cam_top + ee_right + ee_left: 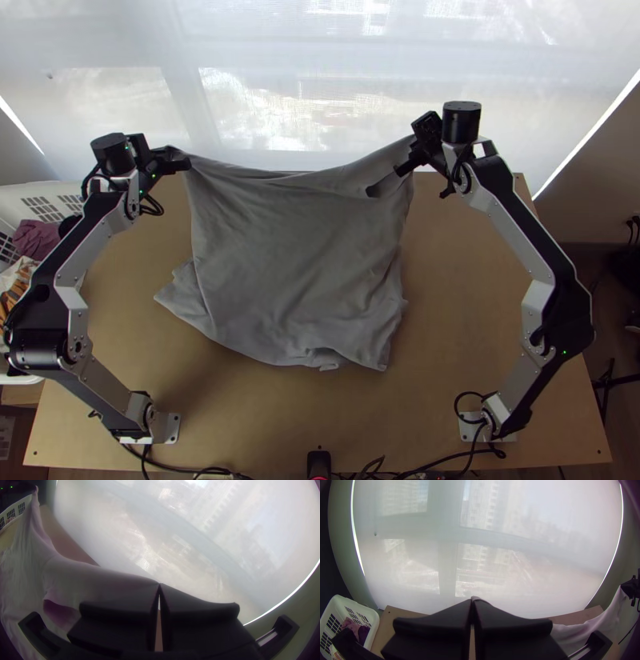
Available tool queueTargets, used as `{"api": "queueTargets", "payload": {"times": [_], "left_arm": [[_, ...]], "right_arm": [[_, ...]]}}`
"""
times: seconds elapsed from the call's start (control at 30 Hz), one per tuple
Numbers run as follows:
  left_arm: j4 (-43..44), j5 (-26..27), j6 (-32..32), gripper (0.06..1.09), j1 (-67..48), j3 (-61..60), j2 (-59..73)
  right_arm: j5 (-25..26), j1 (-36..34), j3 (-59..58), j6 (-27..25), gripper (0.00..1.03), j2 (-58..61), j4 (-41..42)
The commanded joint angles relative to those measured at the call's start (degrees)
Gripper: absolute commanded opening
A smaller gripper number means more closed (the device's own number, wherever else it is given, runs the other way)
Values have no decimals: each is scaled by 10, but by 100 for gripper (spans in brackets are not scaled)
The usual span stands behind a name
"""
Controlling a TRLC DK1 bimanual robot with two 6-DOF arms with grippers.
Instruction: Fold the t-shirt
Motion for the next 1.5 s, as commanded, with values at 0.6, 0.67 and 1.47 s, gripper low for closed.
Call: {"api": "queueTargets", "payload": {"times": [0.6, 0.67, 1.47], "left_arm": [[-5, -49, 7, 9, -28, 288, 281], [-18, -50, 7, 9, -30, 329, 307], [-147, -57, 16, 9, -40, 458, 396]], "right_arm": [[11, -5, 242, -3, 3, 245, -14], [12, -4, 258, -5, 3, 257, -16], [20, 9, 234, -6, 3, 289, -21]]}}
